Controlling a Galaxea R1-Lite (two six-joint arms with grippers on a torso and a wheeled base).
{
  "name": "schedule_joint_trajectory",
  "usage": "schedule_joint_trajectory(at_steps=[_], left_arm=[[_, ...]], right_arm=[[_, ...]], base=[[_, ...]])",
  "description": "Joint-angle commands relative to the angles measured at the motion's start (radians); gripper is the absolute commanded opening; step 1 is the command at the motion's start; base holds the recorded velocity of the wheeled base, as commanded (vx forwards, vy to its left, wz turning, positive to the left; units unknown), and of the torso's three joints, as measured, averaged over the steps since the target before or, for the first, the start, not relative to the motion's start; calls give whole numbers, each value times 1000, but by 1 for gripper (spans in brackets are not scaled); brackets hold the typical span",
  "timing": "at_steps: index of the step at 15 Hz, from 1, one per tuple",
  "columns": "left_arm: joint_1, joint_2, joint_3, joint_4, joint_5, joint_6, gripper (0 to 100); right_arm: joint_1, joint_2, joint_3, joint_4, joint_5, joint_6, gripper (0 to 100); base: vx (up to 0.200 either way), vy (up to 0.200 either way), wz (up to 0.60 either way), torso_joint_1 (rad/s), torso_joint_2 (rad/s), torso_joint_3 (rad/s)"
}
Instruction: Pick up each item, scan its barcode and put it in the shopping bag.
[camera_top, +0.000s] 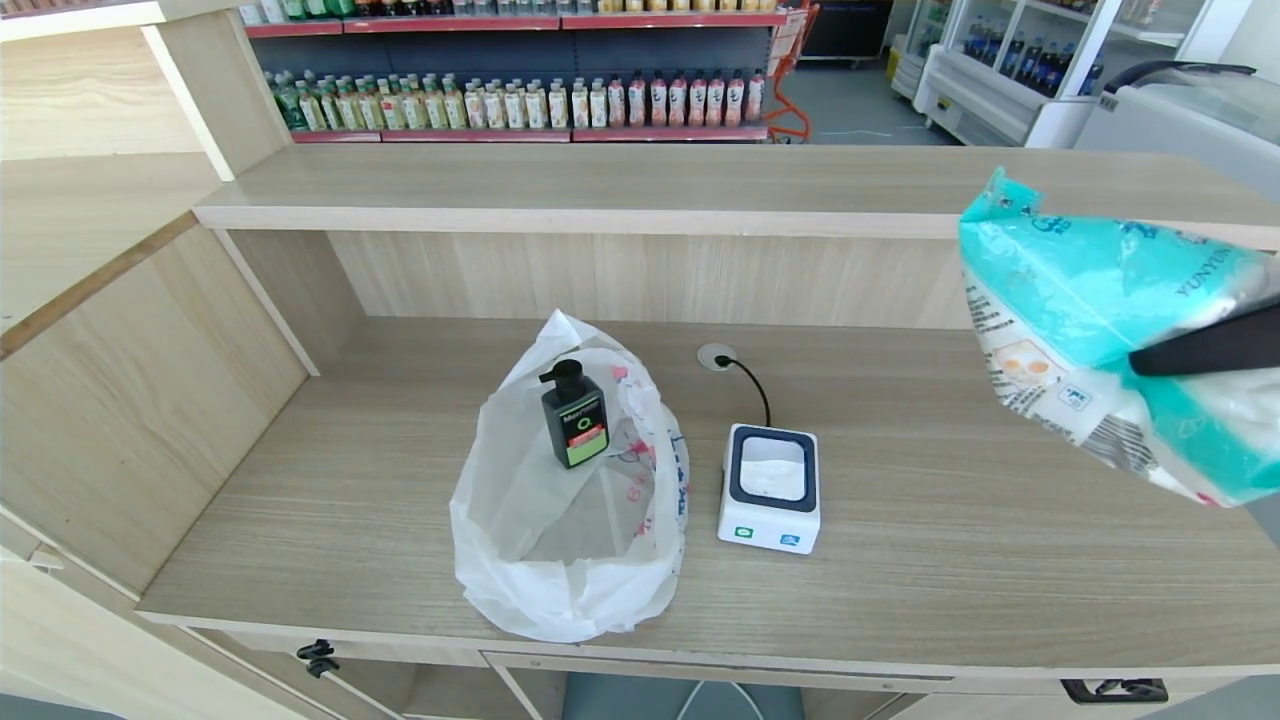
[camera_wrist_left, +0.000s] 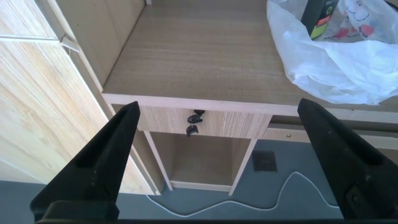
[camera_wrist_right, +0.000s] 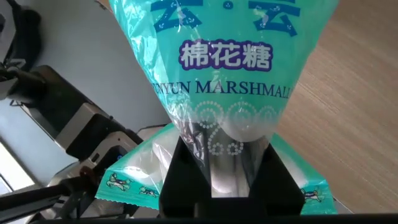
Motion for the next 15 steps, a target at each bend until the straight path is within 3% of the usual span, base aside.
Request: schedule_joint_trajectory(at_steps=[1,6,8,10,11,14,15], left_arm=[[0,2,0,0,0,0,100],[0,2,0,0,0,0,100],[0,2,0,0,0,0,100],[0,2,0,0,0,0,100],[0,2,0,0,0,0,100],[0,2,0,0,0,0,100],[0,2,0,0,0,0,100]], right_arm=[[2,19,-5,-6,-1,-3,0],[28,11,33,-173,-1,-33,0],[47,2,131,-294,3,-52,0],[57,13,277,-469,3,-59,0],[59,20,364,-635,4,-55,0],[60,109,746,-1426,45,-46,0],[65,157,802,-1567,45,-61,0]], base=[[0,0,600,2,2,2],[0,0,600,0,5,1],[0,0,600,0,2,2],[0,0,0,0,0,0],[0,0,0,0,0,0],[0,0,0,0,0,0],[0,0,0,0,0,0]])
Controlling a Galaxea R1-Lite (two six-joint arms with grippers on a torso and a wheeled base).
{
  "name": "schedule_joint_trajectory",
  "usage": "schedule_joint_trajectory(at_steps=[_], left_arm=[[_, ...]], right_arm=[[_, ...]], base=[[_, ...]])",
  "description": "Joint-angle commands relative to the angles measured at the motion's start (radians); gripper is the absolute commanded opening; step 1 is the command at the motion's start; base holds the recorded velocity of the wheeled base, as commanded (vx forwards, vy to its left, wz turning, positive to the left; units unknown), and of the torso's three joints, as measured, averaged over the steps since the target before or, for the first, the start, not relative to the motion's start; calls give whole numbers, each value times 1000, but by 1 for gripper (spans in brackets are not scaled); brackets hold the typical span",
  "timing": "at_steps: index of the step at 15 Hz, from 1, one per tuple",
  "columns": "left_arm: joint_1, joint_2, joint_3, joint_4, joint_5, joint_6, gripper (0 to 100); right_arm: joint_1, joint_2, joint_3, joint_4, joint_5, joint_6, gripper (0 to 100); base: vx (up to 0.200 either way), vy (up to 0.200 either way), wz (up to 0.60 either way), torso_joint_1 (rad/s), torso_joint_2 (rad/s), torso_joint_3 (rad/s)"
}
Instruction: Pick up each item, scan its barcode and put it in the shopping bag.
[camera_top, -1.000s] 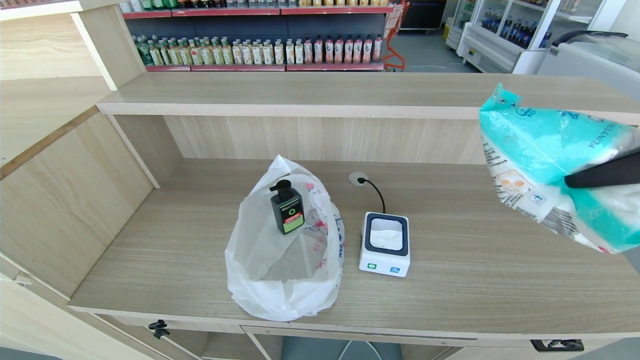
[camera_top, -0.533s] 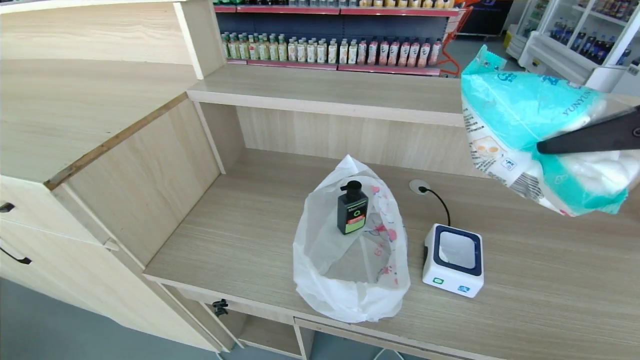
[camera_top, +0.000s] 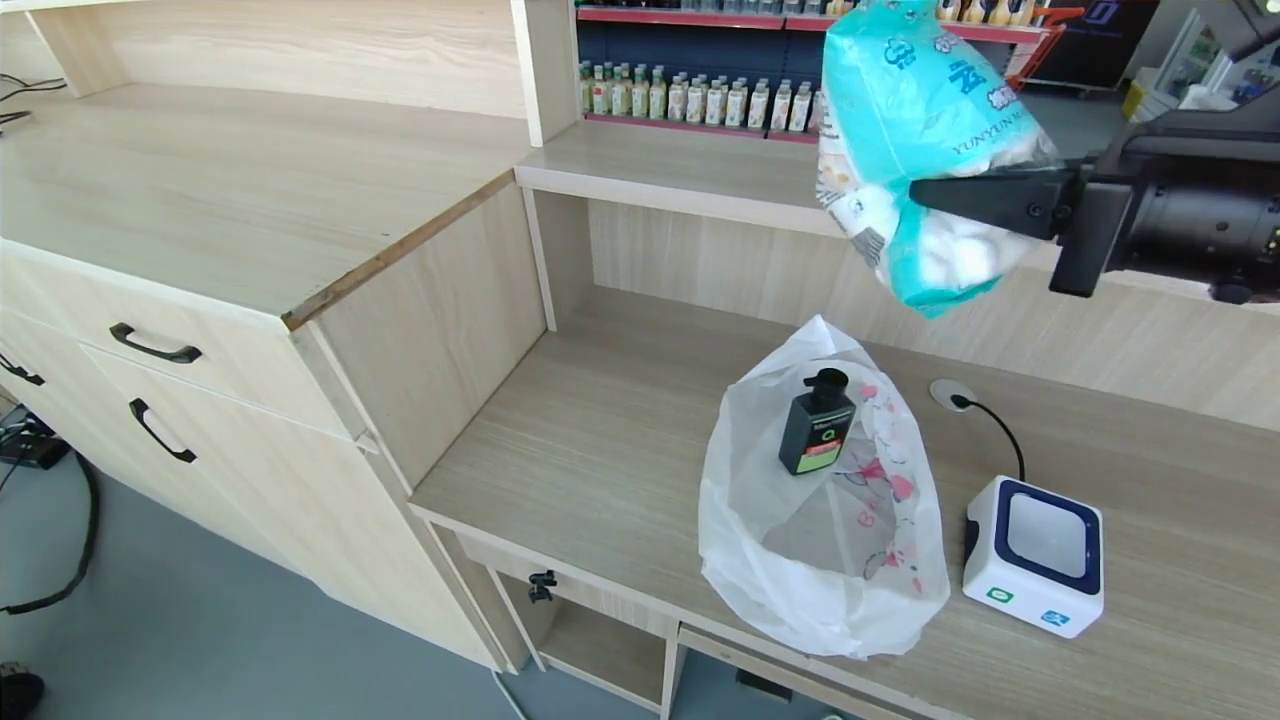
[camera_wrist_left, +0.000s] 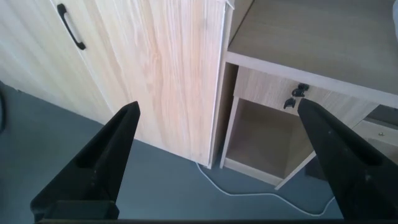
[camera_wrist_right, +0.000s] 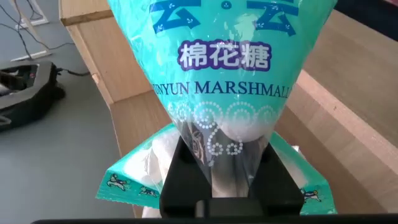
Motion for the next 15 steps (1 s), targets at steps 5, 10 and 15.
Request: schedule_joint_trajectory(at_steps=[5,10,15], left_arm=[[0,2,0,0,1,0,100],[0,2,0,0,1,0,100],[0,0,0,0,1,0,100]], right_arm=[[7,285,293,-513,17,-20,0],[-5,374,413,-691,16,-20,0],[-16,460,456,-810,-19,-14,0]], base=[[0,0,0,0,0,0],[0,0,0,0,0,0],[0,0,0,0,0,0]])
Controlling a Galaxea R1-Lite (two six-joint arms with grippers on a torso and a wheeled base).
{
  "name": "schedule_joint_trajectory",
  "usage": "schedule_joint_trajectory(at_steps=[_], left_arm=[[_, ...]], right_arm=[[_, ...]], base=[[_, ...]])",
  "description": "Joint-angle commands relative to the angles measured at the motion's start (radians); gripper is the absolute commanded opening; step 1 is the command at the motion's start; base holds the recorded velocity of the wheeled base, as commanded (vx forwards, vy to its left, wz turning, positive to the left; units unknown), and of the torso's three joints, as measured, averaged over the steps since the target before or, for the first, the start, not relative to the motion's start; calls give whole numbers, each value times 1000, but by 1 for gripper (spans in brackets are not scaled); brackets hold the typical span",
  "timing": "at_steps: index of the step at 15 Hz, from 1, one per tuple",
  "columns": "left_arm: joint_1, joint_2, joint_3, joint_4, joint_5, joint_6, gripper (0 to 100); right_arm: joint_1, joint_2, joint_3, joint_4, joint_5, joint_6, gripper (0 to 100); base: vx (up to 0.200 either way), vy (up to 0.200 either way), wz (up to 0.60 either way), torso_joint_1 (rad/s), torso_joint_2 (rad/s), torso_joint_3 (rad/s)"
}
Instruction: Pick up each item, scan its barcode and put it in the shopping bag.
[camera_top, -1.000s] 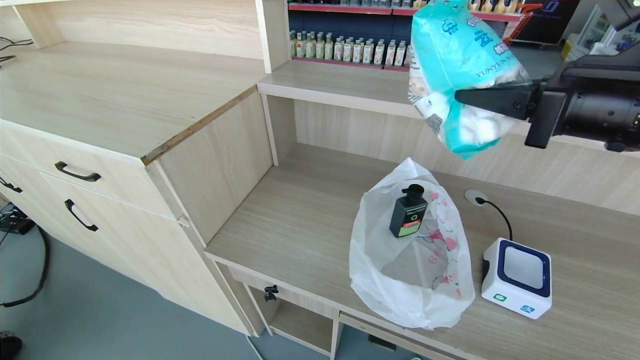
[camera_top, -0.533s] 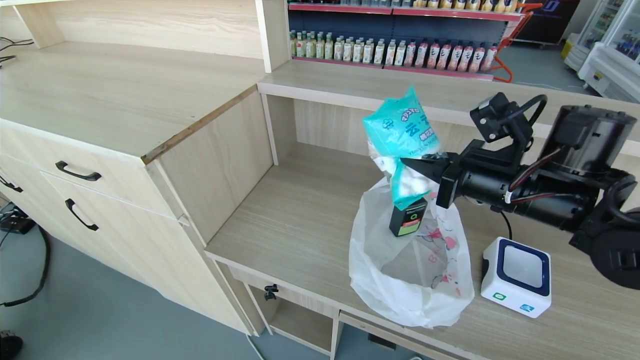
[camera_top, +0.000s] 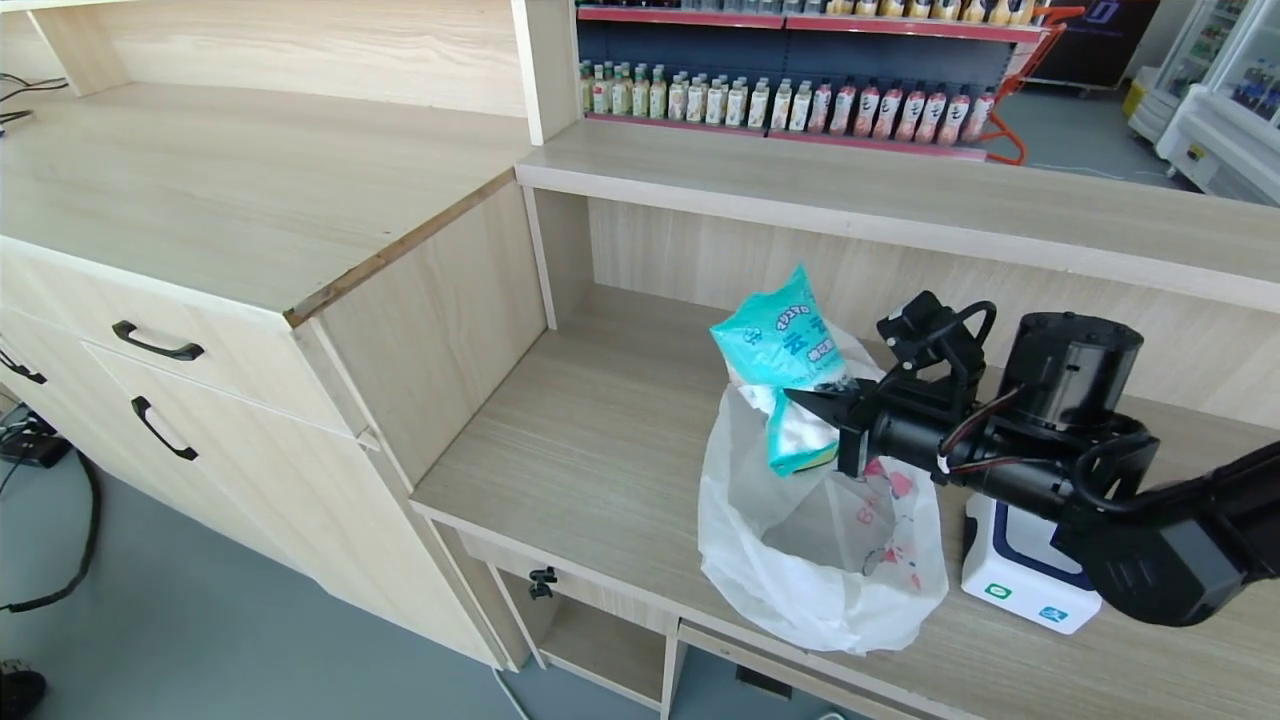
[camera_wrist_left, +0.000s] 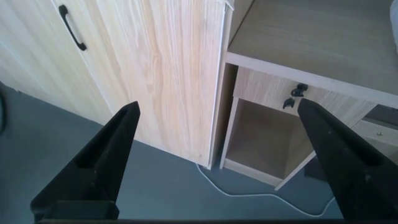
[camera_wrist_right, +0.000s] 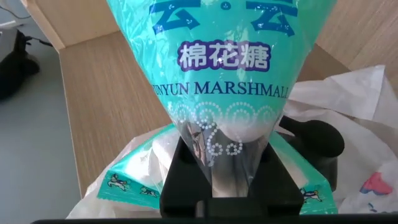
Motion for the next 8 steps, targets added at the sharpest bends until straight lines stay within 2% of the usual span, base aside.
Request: schedule_joint_trajectory(at_steps=[1,5,8], left_arm=[[0,2,0,0,1,0,100],[0,2,0,0,1,0,100],[0,2,0,0,1,0,100]], right_arm=[[-9,32,8,-8,0,-1,0],[-80,3,82,7,1,-1,0],[-86,41,120,-2,0,6,0]], base=[[0,0,0,0,0,0],[0,0,0,0,0,0],[0,0,0,0,0,0]])
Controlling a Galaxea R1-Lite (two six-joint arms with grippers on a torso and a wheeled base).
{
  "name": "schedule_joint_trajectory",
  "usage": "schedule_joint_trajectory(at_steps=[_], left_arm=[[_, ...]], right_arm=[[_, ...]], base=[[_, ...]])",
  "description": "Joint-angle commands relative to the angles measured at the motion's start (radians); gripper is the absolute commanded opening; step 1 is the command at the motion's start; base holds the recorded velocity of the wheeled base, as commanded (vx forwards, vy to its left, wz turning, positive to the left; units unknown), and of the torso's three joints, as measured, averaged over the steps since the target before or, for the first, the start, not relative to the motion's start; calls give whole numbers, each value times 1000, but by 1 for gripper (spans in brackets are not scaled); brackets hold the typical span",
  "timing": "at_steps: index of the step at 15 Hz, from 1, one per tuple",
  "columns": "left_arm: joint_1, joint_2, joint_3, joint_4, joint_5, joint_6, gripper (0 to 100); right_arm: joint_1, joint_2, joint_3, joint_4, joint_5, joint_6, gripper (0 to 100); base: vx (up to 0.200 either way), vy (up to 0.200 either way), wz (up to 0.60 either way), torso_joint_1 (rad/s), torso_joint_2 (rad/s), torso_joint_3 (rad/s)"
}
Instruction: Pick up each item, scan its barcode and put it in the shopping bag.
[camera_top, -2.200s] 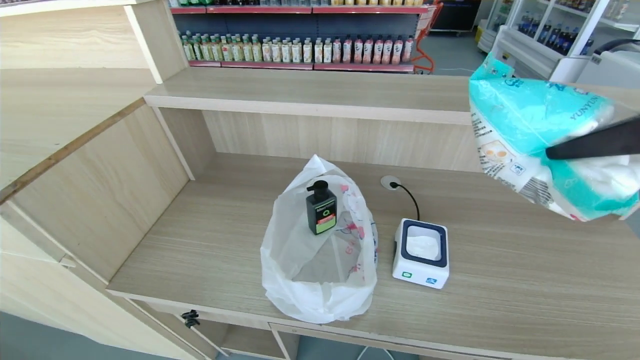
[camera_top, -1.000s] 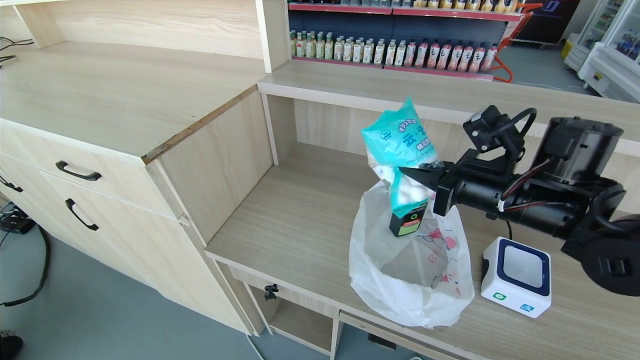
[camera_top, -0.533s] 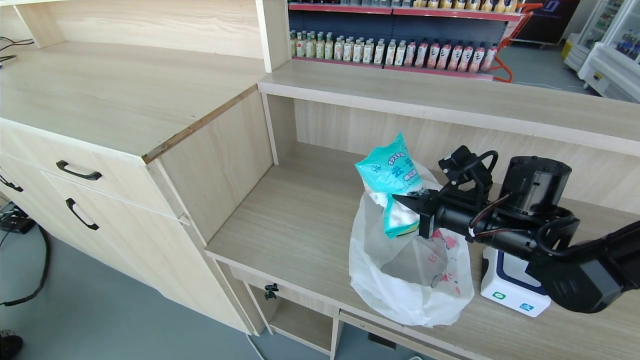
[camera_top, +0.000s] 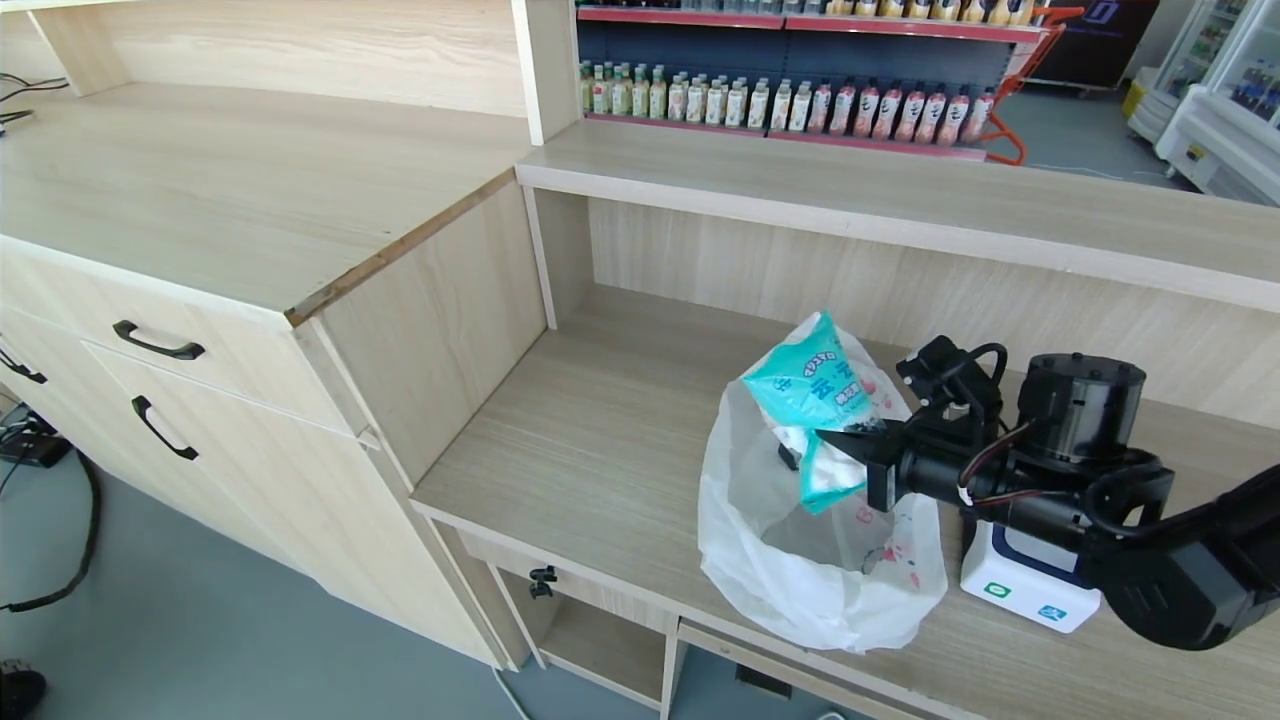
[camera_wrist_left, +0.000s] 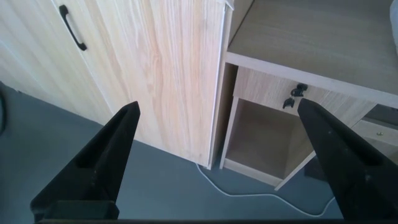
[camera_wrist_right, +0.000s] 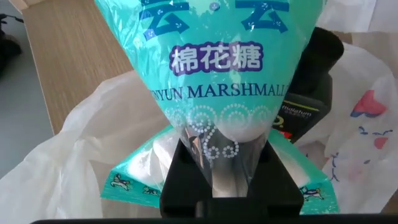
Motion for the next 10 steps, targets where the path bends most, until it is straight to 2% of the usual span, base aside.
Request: schedule_joint_trajectory(at_steps=[1,10], left_arm=[[0,2,0,0,1,0,100],[0,2,0,0,1,0,100]], right_arm=[[-4,26,25,-2,0,3,0],[-12,52,28,12,-2,-14,0]], base=[[0,0,0,0,0,0],[0,0,0,0,0,0]])
